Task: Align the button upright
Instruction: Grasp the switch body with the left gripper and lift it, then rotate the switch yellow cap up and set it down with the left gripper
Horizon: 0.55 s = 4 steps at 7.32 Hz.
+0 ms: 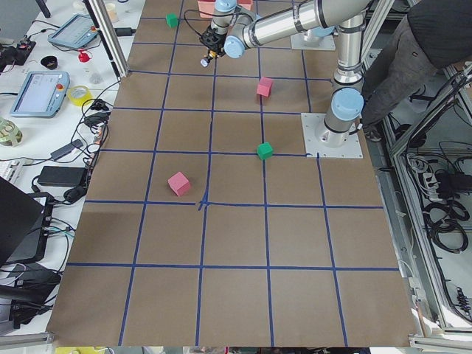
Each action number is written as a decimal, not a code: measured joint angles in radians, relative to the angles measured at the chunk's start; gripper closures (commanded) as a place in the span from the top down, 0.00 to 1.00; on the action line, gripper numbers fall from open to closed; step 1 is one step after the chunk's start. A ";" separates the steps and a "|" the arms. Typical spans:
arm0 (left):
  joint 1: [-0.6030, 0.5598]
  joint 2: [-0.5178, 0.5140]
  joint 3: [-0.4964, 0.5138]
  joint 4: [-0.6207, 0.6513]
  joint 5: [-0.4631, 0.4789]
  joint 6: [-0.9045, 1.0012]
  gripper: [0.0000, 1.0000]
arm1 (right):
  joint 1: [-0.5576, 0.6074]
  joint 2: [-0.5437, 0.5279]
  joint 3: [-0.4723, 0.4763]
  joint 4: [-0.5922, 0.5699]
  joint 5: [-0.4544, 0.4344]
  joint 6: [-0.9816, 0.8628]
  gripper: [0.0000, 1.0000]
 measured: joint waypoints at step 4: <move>0.057 -0.084 0.020 -0.009 -0.195 -0.491 0.08 | 0.000 0.000 0.000 0.001 0.001 0.001 1.00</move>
